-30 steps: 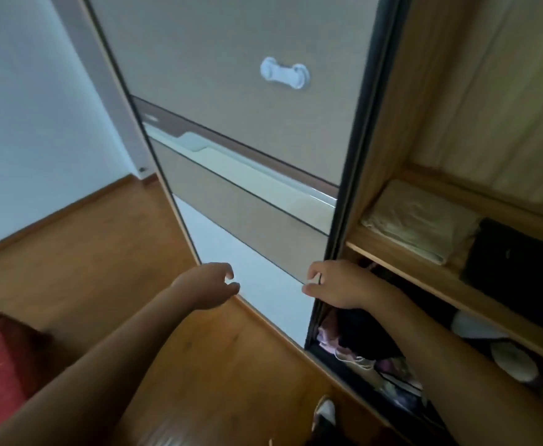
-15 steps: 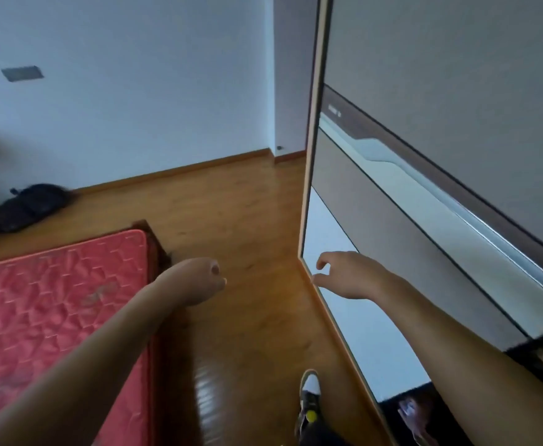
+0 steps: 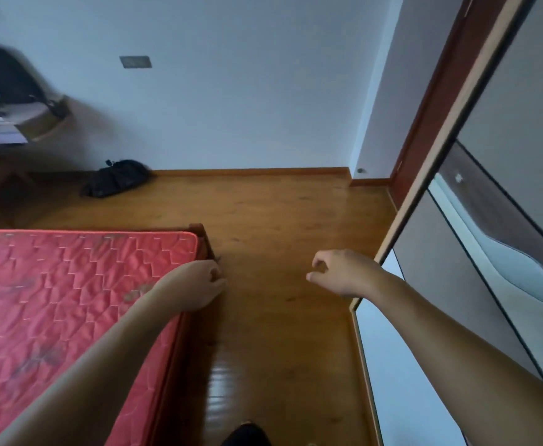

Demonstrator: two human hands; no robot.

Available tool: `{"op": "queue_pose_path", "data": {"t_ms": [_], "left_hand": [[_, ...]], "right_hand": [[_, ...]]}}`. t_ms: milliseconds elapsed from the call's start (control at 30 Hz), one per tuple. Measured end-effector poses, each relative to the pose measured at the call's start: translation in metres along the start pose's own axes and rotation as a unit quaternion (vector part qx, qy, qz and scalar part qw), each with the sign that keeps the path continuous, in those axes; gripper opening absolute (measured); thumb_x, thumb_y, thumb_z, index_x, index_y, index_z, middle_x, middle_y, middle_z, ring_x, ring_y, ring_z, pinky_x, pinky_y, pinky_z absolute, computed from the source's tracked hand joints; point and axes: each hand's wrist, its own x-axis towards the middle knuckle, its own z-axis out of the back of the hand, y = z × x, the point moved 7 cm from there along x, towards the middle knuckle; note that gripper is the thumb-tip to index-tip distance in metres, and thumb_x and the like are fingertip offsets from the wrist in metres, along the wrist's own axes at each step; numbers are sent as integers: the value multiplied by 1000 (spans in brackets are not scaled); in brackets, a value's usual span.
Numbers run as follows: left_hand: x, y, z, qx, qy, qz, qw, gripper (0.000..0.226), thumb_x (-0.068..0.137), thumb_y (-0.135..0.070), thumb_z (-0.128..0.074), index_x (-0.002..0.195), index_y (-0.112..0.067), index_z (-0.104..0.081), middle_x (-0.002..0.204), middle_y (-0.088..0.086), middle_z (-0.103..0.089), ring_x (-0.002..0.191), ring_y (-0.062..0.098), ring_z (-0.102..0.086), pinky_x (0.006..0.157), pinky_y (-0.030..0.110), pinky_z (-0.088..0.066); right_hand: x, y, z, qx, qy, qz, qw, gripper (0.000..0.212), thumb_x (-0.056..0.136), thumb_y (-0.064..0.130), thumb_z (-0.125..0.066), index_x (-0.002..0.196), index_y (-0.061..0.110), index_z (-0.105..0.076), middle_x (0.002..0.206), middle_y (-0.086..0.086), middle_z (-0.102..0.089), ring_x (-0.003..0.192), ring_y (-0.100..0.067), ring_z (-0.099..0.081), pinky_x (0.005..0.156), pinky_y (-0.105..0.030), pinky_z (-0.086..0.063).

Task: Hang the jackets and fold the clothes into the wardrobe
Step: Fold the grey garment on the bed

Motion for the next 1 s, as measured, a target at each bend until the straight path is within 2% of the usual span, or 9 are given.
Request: {"op": "queue_pose_path", "data": {"t_ms": [100, 267, 433, 600, 833, 1000], "left_hand": [[38, 25, 18, -18, -9, 23, 1000, 38, 100, -42, -52, 128, -17, -61, 120, 5, -67, 106, 23, -63, 90, 34, -51], [122, 77, 48, -25, -3, 51, 998, 41, 100, -42, -52, 130, -15, -60, 128, 7, -65, 114, 26, -61, 97, 38, -50], [218, 129, 104, -46, -2, 49, 998, 43, 101, -39, -54, 137, -16, -57, 135, 7, -62, 120, 25, -60, 99, 38, -50], [302, 184, 167, -53, -15, 70, 996, 41, 99, -42, -53, 133, -18, -58, 130, 6, -64, 114, 23, -60, 98, 40, -51], [408, 228, 219, -56, -1, 94, 994, 46, 99, -44, -55, 139, -21, -54, 137, 3, -59, 118, 19, -59, 101, 38, -51], [502, 252, 250, -53, 1, 121, 991, 46, 100, -44, -55, 140, -21, -52, 136, 3, -60, 117, 19, -60, 99, 37, -51]], "right_hand": [[57, 21, 18, -18, 14, 26, 999, 49, 98, 56, -53, 137, 26, -56, 134, -3, -62, 114, -23, -61, 92, -37, -53], [165, 60, 49, -55, 20, 50, 997, 49, 97, 58, -52, 136, 29, -56, 133, -2, -62, 112, -22, -61, 93, -41, -55], [279, 107, 85, -59, 19, 58, 996, 47, 98, 57, -51, 136, 29, -56, 129, 1, -62, 102, -18, -60, 82, -35, -54], [376, 152, 125, -43, 14, 64, 997, 45, 99, 56, -51, 136, 30, -55, 131, 1, -62, 98, -16, -58, 72, -31, -47], [500, 183, 167, -49, 20, 78, 996, 45, 99, 56, -51, 136, 31, -55, 129, 3, -63, 102, -16, -62, 79, -30, -54], [612, 195, 198, -54, 26, 104, 993, 46, 99, 57, -51, 137, 31, -54, 130, 2, -63, 104, -16, -62, 86, -35, -56]]}}
